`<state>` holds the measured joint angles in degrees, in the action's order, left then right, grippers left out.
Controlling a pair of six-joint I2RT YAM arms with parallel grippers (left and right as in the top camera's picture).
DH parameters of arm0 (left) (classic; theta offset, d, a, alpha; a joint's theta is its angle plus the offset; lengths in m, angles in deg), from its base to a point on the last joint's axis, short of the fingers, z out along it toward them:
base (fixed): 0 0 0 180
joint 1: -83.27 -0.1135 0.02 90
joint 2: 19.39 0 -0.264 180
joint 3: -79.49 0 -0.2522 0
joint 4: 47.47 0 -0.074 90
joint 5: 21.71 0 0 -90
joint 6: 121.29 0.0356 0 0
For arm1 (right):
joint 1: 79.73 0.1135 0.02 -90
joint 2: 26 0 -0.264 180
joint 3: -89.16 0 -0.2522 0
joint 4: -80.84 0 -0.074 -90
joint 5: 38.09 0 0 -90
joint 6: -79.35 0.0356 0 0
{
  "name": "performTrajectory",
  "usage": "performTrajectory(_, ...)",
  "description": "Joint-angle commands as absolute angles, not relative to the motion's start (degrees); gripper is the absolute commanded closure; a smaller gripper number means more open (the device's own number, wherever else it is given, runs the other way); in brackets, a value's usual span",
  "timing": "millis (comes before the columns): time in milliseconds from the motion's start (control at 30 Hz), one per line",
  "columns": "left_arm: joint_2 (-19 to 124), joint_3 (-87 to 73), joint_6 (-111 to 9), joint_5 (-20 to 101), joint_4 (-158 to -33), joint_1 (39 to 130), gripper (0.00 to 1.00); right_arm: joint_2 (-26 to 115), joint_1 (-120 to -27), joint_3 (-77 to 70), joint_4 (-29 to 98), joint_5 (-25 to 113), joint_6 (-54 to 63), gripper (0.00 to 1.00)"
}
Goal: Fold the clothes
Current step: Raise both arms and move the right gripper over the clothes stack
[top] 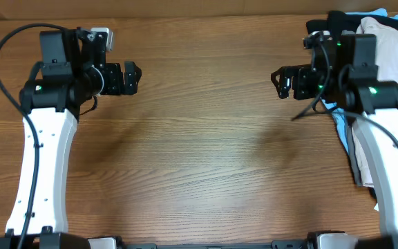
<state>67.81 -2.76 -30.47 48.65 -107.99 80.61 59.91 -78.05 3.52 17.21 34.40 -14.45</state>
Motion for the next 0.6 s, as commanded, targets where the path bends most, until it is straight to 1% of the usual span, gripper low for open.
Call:
performTrajectory(0, 69.71, -1.3, -29.59, 46.18, -107.95, 80.63, 0.0, 62.84, -82.8, 4.68, 17.25, 41.67, -6.71, 0.03)
performTrajectory(100, 70.3, -1.3, -29.59, 46.18, -107.99, 80.68, 0.0, 64.61, -89.33, 4.66, 17.06, 47.01, 0.31, 0.04)
performTrajectory(267, 70.35, -1.3, -29.57, 46.2, -107.99, 80.68, 0.0, 65.48, -103.93, 4.64, 16.51, 48.01, 7.48, 0.04)
performTrajectory(400, 70.35, -1.3, -29.59, 46.18, -107.99, 80.68, 0.0, 65.55, -116.39, 4.64, 16.44, 47.93, 7.8, 0.04)
performTrajectory(567, 70.35, -1.3, -29.59, 46.2, -107.97, 80.68, 0.0, 66.86, -123.93, 4.64, 15.7, 49.13, 7.32, 0.04)
